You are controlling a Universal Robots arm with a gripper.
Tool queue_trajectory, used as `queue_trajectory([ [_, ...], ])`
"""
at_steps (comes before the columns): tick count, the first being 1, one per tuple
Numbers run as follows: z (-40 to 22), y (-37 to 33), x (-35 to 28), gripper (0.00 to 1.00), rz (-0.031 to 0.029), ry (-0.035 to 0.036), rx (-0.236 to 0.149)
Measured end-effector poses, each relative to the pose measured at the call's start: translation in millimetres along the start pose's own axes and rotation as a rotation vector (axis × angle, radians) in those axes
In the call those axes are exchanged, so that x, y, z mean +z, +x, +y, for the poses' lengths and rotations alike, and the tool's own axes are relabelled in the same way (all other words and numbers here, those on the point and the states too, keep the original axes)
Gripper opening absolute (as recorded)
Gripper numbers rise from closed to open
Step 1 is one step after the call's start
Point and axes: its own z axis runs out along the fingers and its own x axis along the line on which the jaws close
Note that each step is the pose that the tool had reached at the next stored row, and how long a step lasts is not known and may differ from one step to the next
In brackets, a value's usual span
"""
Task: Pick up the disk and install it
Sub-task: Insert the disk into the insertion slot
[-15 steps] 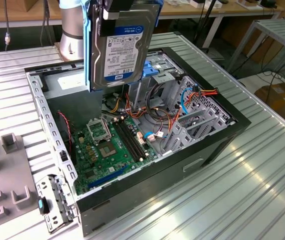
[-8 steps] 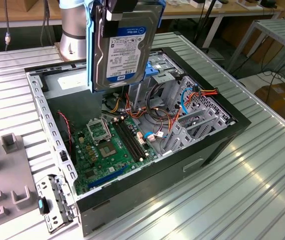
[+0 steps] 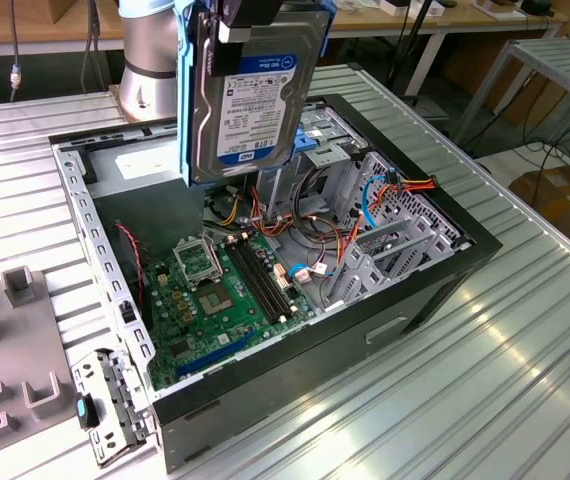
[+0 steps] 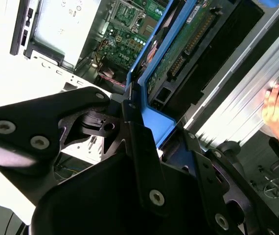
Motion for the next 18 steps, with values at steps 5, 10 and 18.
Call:
queue_trajectory([
  [5, -1.6, 0.9, 0.0, 0.37, 0.0001, 0.0000, 0.000],
  [10, -3.4, 2.1, 0.0, 0.37, 0.0001, 0.0000, 0.000],
  [18, -6.2, 3.7, 0.0, 0.37, 0.0000, 0.0000, 0.000],
])
